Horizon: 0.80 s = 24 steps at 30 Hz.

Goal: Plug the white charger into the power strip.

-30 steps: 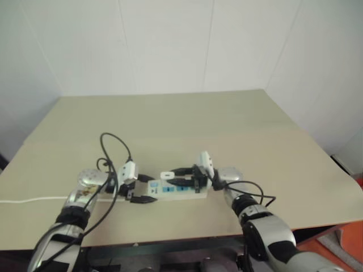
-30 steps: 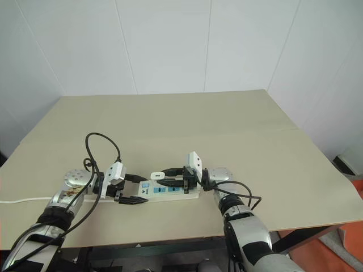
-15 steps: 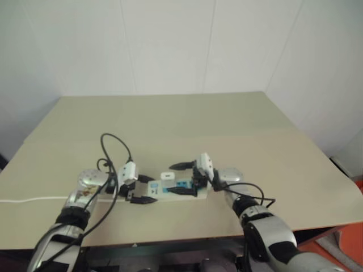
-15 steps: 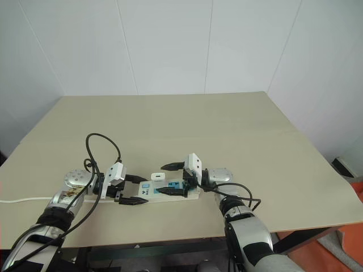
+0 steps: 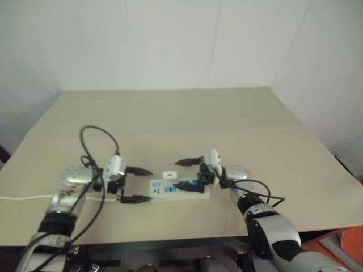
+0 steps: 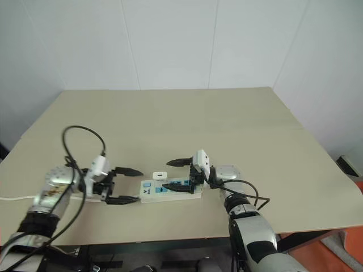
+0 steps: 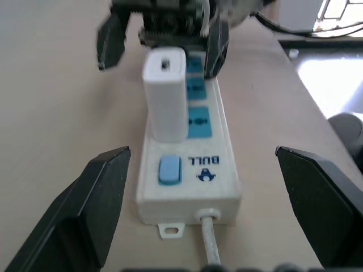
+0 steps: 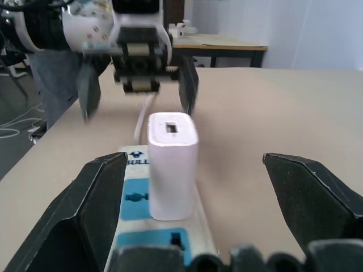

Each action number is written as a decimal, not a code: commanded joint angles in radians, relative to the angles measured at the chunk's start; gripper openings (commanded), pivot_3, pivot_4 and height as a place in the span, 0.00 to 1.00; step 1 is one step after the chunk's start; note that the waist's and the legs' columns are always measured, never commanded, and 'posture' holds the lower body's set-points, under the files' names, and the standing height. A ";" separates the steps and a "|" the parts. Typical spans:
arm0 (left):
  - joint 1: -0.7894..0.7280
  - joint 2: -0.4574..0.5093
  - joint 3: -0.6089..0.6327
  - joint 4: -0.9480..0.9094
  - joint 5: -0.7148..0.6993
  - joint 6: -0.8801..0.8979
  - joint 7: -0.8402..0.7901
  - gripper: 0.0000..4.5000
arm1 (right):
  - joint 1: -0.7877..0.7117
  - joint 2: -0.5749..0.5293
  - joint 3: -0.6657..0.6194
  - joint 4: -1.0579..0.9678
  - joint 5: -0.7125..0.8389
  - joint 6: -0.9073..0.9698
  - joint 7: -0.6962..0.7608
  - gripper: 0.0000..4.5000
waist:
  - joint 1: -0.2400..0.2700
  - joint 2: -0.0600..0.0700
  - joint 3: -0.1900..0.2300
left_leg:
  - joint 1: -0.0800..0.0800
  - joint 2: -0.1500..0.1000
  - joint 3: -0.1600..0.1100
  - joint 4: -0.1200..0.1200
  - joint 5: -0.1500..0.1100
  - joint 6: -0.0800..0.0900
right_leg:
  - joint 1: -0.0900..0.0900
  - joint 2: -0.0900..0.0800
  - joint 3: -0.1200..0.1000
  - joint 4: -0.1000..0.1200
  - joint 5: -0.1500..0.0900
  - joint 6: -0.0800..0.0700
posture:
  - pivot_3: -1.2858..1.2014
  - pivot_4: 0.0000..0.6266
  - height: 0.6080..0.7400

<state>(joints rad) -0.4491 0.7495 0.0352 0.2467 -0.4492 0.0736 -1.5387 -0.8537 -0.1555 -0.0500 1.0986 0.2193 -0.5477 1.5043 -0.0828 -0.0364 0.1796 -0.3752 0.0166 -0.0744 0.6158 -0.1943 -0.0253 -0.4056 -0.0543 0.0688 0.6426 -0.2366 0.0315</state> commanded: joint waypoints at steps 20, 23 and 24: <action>0.093 0.190 0.102 0.101 0.046 -0.112 -0.038 1.00 | 0.164 -0.671 0.112 -0.697 0.194 0.489 0.078 1.00 | 0.015 0.012 0.019 | -0.026 -0.002 0.004 0.003 0.001 -0.002 | -0.024 -0.003 0.000 -0.001 0.000 0.003 | 0.52 0.24 1.00; 0.091 0.166 0.099 0.109 0.057 -0.122 -0.027 1.00 | 0.183 -0.685 0.110 -0.709 0.184 0.513 0.073 1.00 | 0.016 0.012 0.019 | -0.027 -0.002 0.004 0.005 0.001 -0.001 | -0.024 -0.003 0.000 -0.001 0.000 0.003 | 0.52 0.24 1.00; 0.096 0.160 0.101 0.105 0.058 -0.123 -0.023 1.00 | 0.196 -0.692 0.108 -0.717 0.179 0.513 0.070 1.00 | 0.017 0.012 0.019 | -0.028 -0.002 0.004 0.005 0.001 -0.002 | -0.024 -0.003 0.000 -0.001 0.000 0.003 | 0.52 0.24 1.00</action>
<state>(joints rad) -0.3550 0.9060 0.1269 0.3621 -0.3909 -0.0289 -1.5705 -0.6720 -0.8233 0.0904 0.4159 0.4005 -0.0509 1.5547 -0.0659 -0.0242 0.1986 -0.4035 0.0149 -0.0706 0.6220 -0.1932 -0.0267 -0.4298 -0.0572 0.0687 0.6413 -0.2369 0.0343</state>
